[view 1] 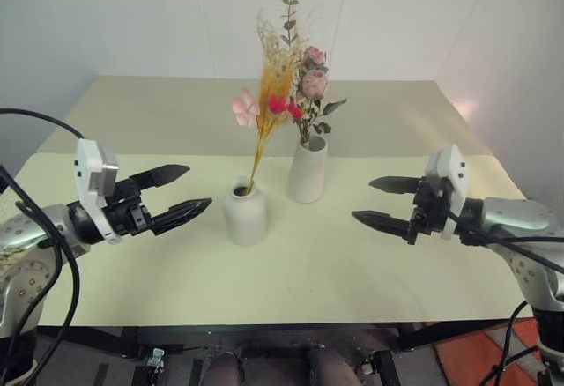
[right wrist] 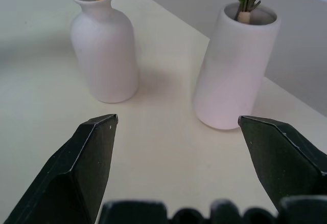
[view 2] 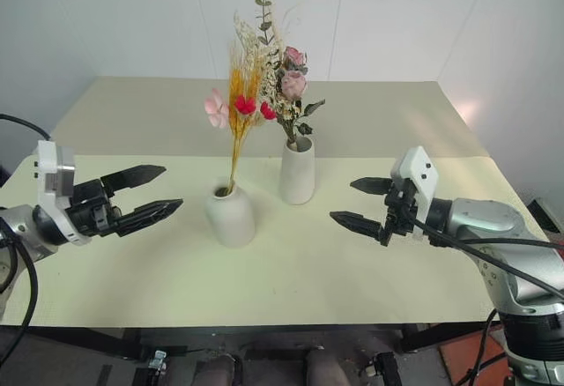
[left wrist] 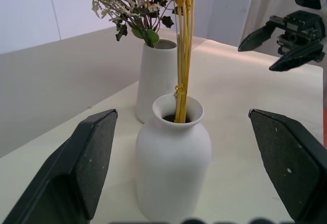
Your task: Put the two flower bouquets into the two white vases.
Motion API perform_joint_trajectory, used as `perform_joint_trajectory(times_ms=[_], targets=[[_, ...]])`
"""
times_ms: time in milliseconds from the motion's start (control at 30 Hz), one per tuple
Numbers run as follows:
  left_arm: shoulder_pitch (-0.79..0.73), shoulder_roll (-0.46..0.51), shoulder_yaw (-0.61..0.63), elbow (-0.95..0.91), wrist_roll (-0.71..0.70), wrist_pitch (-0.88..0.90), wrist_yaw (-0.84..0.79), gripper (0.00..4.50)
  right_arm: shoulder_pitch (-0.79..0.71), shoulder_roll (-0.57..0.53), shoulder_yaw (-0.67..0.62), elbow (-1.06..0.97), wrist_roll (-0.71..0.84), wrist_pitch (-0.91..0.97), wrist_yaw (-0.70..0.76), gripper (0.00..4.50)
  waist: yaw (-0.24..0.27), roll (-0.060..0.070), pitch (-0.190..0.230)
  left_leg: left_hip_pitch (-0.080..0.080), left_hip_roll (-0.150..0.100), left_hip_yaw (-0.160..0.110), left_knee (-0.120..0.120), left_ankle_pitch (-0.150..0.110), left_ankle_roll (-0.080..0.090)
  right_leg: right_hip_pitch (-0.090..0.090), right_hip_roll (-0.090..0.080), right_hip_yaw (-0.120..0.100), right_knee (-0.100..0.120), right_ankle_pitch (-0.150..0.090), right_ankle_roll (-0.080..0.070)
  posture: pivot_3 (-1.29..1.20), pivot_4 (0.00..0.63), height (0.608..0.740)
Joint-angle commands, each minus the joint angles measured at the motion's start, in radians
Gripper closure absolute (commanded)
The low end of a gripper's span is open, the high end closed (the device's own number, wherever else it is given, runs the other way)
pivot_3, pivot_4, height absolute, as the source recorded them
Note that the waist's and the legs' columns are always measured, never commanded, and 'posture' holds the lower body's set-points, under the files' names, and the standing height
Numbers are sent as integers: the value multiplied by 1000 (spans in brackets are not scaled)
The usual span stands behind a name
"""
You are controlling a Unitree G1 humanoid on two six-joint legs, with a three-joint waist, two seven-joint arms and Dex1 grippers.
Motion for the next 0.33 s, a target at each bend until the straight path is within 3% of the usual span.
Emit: perform_joint_trajectory(times_ms=[33, 333], targets=[[3, -22, 3, -51, -25, 0, 33, 14, 13, 7, -55, -58, 9, 3, -43, 0, 0, 0, 0, 0, 0, 0, 0, 0, 0, 0, 0, 0, 0, 0, 0, 0, 150, 740], [-39, -49, -29, -25, -10, -13, 33, 14, -24, 39, -41, -77, 7, 17, -126, 0, -1, 0, 0, 0, 0, 0, 0, 0, 0, 0, 0, 0, 0, 0, 0, 0, 150, 740]])
